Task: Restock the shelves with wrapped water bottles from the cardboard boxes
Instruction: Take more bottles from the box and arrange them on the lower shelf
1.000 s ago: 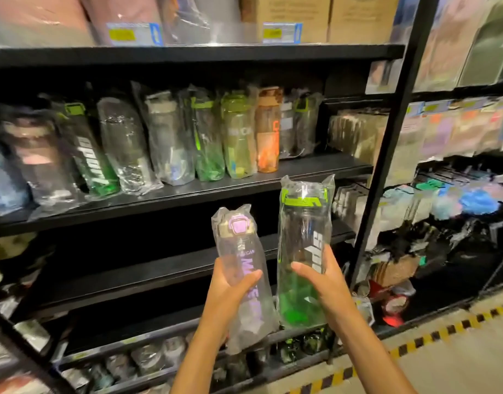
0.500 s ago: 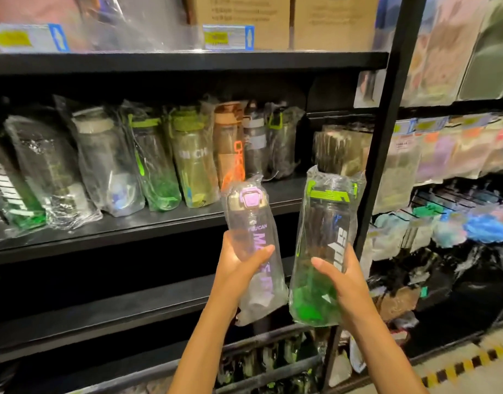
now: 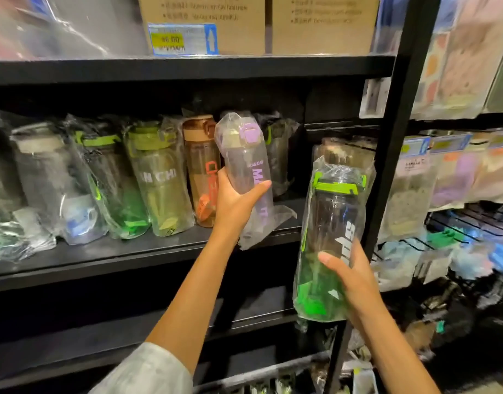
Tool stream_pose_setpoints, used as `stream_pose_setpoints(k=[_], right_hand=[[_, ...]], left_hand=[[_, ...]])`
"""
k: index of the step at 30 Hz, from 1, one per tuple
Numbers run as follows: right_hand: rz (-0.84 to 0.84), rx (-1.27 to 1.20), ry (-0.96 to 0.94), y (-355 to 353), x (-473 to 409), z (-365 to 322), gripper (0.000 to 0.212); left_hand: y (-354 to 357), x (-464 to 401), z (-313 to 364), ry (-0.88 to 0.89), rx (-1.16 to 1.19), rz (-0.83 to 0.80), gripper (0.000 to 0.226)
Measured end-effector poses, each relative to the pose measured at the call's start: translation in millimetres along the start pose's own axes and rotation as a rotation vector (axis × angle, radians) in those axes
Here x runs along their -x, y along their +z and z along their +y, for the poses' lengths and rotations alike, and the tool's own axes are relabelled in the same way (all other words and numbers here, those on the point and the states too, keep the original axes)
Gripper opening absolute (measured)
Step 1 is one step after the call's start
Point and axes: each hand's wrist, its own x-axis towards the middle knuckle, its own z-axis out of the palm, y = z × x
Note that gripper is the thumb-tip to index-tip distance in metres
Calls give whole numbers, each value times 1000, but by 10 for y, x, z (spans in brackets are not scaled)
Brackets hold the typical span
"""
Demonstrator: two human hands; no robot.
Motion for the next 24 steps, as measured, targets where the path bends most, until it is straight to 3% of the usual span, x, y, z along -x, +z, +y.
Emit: stream_pose_setpoints(k=[4, 8, 12, 17, 24], right_hand=[[-49, -11, 6, -114, -214, -55, 69], [-86, -7, -1, -265, -398, -52, 68], [-107, -15, 7, -390, -538, 13, 69], [-125, -38, 37, -474, -659, 136, 68], [-192, -39, 42, -460, -777, 178, 70]], left_hand=[[183, -295, -183, 10, -73, 12, 83], [311, -477, -415, -15, -155, 32, 73], [340, -638, -529, -51, -179, 88, 79], [355, -736, -569, -95, -239, 178, 63], [350, -717, -546, -78, -285, 191, 72]])
